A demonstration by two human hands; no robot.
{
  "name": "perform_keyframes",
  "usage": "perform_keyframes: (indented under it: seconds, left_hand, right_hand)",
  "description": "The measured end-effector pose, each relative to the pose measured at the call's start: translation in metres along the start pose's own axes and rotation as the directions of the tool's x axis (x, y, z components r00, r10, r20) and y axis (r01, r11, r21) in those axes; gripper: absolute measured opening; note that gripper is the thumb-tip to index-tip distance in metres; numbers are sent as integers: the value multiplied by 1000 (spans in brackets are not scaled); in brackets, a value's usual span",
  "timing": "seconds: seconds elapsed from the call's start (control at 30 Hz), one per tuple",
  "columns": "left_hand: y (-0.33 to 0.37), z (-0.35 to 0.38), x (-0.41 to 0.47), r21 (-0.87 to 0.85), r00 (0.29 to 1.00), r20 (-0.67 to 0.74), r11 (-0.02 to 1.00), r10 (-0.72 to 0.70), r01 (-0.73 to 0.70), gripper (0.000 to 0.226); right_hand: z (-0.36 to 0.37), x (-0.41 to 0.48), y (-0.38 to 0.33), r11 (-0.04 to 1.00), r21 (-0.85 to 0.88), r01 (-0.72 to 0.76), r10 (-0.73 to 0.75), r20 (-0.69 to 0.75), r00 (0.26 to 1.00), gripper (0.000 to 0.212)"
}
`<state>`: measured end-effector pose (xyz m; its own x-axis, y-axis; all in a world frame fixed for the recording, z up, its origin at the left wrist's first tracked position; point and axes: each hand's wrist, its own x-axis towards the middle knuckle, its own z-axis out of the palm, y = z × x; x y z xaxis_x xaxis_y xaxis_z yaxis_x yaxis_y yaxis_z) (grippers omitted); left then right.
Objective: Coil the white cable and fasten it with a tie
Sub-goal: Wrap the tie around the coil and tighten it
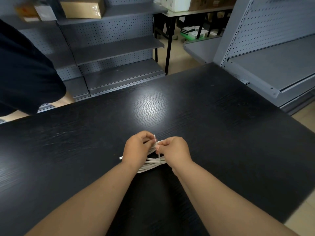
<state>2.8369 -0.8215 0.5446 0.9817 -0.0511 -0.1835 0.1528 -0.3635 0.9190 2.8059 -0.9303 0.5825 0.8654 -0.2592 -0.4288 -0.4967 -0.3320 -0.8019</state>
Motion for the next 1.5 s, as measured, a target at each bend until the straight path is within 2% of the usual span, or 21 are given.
perform_keyframes:
  seconds: [0.3,0.53,0.73,0.97,1.27,1.5]
  left_hand:
    - [-1,-1,0,-24,1000,9,1000,3,-2,11]
    - [-1,-1,0,-9,1000,2,1000,11,-11,10]
    - [-2,-3,2,-16,999,33,1000,28,-27,17]
    - [-2,-2,-1,49,997,17,996,76,-77,18]
    - [-1,0,-7,141,988,-9,978,156,-153,20]
    - [-1,2,-9,222,979,-7,955,205,-199,14]
  right_hand:
    - [1,1,-4,999,10,-51,51,-3,999,23]
    - [1,1,-5,995,60,-76,77,-3,997,20]
    - [0,1,-5,993,84,-81,82,-5,997,23]
    - [0,0,-3,991,98,-88,89,-4,996,18]
    - [-4,-2,-4,986,123,-109,107,20,994,25]
    - [-5,-4,-1,977,184,-108,103,36,994,6]
